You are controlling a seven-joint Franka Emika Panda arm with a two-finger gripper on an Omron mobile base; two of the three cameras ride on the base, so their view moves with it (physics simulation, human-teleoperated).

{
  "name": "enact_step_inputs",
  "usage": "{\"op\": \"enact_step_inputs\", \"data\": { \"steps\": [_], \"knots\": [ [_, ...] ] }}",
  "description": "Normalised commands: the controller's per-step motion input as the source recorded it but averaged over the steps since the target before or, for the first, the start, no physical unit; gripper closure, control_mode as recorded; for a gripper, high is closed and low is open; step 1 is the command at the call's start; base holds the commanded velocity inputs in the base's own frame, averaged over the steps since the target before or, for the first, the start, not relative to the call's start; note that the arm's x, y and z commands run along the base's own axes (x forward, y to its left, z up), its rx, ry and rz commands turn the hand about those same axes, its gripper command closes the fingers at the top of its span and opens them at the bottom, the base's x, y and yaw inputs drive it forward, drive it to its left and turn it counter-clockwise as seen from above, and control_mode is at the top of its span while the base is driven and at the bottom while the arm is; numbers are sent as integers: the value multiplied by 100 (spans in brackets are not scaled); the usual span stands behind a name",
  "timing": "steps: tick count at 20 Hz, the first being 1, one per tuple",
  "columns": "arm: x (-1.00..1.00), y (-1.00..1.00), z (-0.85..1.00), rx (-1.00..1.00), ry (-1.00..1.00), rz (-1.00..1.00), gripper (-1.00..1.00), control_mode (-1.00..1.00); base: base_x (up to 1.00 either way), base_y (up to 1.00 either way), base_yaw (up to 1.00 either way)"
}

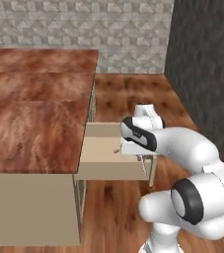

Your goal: Organize the utensils by type. Pick up the wooden spoons from the counter and place them in the open cabinet. Then pick up the metallic utensils from the counter and place them in the open drawer.

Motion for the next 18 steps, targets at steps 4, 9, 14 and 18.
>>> {"op": "enact_step_inputs", "data": {
  "steps": [4,9,14,18],
  "knots": [
    [0,0,0,0,0,0,100,100,70,-13,19],
    [0,0,0,0,0,0,100,100,65,-24,5],
    [0,0,0,0,0,0,100,100,41,-10,0],
    [0,0,0,0,0,0,100,100,26,-5,0]
  ]
}}
